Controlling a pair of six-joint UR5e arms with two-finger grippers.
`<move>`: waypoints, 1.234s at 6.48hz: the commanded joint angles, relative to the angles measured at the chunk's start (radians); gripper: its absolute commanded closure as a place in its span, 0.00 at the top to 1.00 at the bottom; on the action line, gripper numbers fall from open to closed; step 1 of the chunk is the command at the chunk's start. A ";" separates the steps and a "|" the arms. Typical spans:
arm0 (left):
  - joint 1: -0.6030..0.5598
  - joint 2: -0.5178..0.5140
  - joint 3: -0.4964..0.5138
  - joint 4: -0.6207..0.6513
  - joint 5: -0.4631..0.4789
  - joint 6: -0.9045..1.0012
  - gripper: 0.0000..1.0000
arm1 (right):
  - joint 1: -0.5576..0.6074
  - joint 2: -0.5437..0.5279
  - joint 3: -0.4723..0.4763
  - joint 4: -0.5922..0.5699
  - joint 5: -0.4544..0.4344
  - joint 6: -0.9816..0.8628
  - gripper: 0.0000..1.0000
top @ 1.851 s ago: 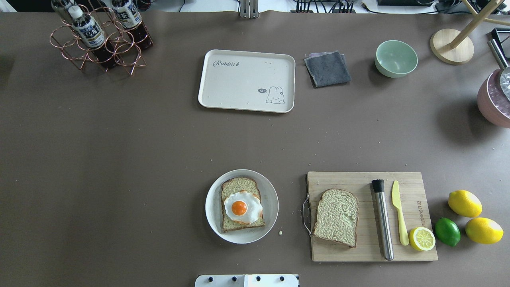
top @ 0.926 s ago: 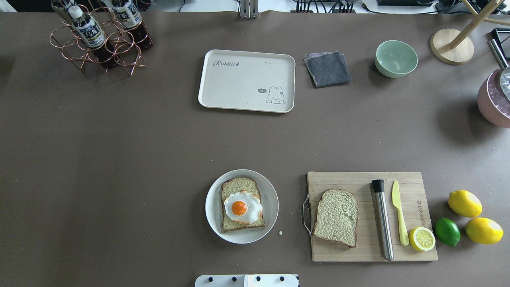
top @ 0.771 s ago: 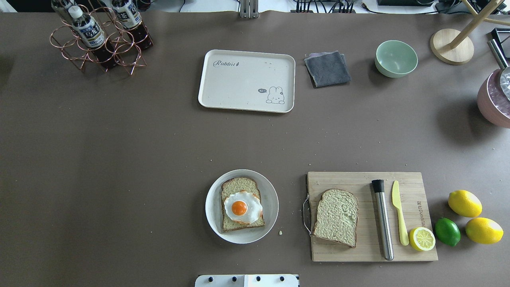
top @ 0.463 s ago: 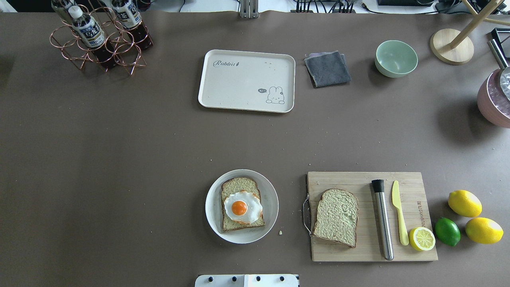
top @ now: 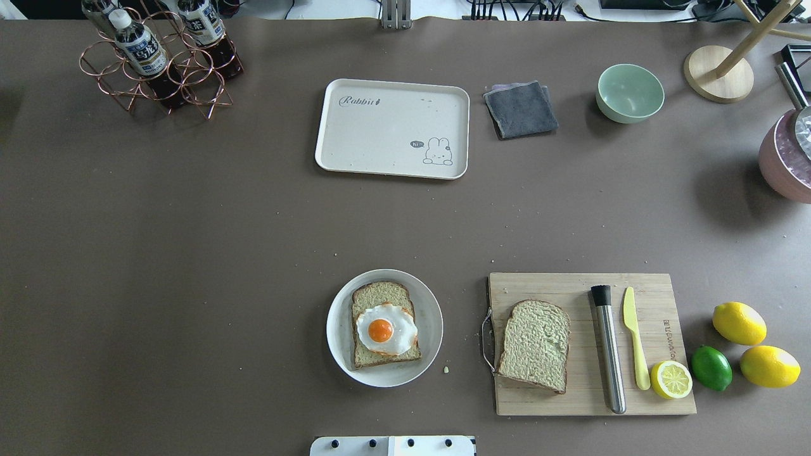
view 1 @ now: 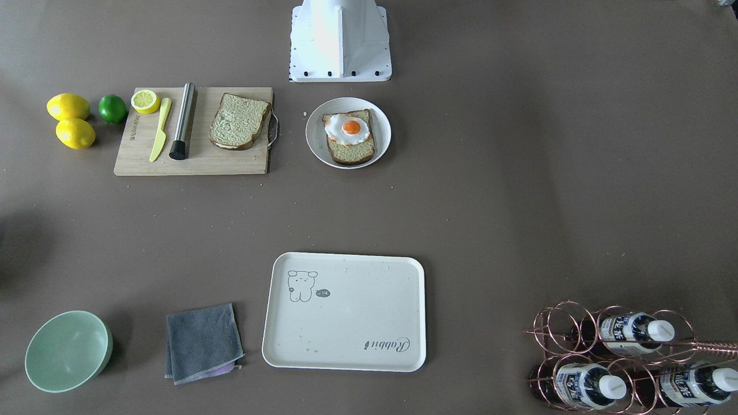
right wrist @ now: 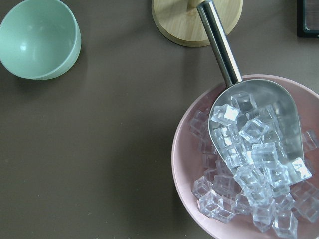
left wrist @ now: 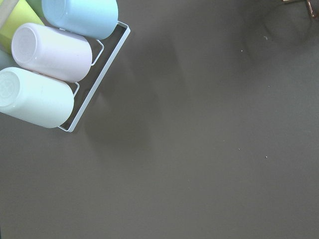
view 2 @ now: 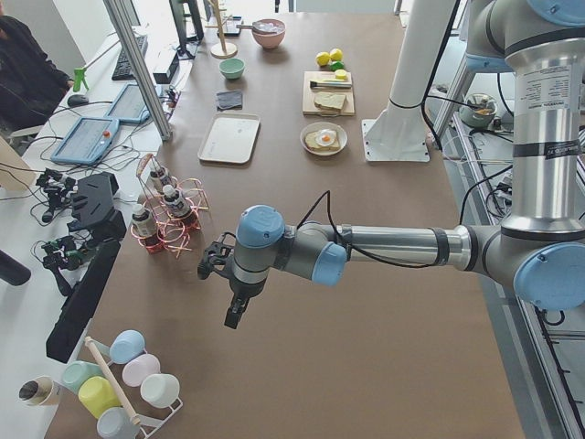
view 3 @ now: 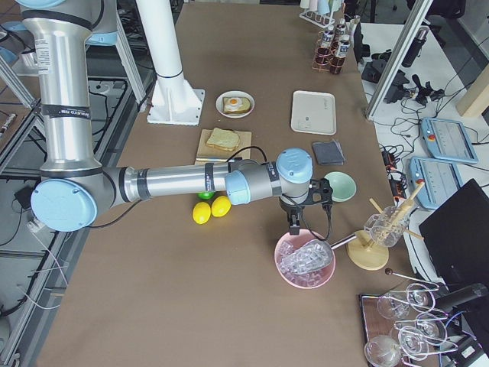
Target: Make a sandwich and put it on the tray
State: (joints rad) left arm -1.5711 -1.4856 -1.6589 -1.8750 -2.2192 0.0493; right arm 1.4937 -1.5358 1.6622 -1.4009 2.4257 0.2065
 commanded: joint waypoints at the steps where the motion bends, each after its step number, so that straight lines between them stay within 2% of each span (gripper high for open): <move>1: -0.003 0.011 0.008 -0.001 -0.002 0.000 0.98 | -0.027 0.013 -0.005 0.011 -0.005 -0.009 1.00; 4: -0.004 0.056 0.007 -0.033 -0.013 0.007 0.98 | -0.044 0.026 -0.009 0.011 -0.008 -0.010 1.00; 8: -0.004 0.065 0.015 -0.049 -0.027 0.003 0.98 | -0.052 0.036 -0.013 0.011 -0.013 -0.010 1.00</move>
State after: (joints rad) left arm -1.5753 -1.4221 -1.6460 -1.9228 -2.2453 0.0513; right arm 1.4428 -1.5013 1.6497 -1.3910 2.4139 0.1971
